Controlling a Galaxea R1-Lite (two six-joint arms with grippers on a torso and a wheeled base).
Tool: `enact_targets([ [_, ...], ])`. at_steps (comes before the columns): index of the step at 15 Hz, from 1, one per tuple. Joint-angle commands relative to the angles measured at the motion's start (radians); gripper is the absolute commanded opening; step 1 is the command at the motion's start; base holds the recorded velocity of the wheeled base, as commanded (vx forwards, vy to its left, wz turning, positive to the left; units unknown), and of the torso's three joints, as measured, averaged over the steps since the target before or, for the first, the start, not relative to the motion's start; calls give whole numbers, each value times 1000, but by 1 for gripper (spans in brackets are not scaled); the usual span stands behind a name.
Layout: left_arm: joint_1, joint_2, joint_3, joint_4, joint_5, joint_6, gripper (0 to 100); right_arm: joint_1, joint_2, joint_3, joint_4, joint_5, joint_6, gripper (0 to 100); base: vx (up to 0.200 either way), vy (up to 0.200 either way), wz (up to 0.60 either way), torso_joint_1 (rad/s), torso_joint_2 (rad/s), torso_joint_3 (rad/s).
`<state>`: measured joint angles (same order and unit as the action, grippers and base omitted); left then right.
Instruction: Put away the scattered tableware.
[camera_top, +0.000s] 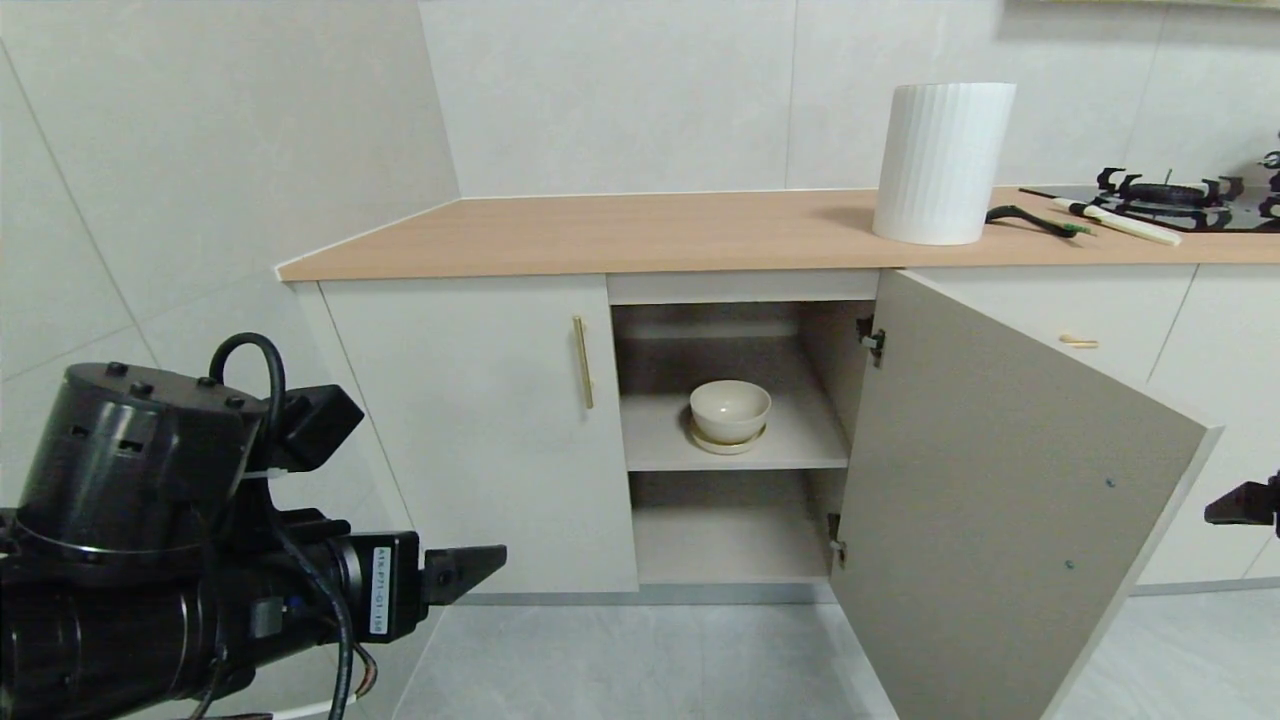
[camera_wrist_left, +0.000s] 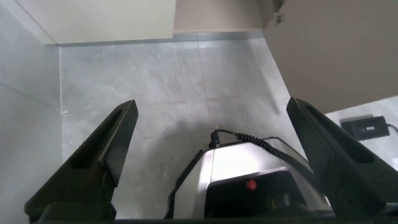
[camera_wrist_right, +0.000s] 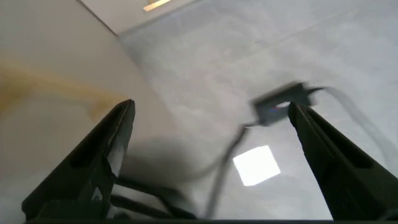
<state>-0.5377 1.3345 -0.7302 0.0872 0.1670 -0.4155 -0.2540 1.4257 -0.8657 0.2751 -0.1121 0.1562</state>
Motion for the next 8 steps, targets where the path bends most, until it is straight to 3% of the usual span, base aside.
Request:
enact_targets([
  [1,1,2,0,0,0,0,100,4,124,7,-47,62,43,100,0,0,0,0,0,0],
  [8,1,-12,-6,-1,-1,-17,100,90,200,8,-117,178,166,100,0,0,0,0,0,0],
])
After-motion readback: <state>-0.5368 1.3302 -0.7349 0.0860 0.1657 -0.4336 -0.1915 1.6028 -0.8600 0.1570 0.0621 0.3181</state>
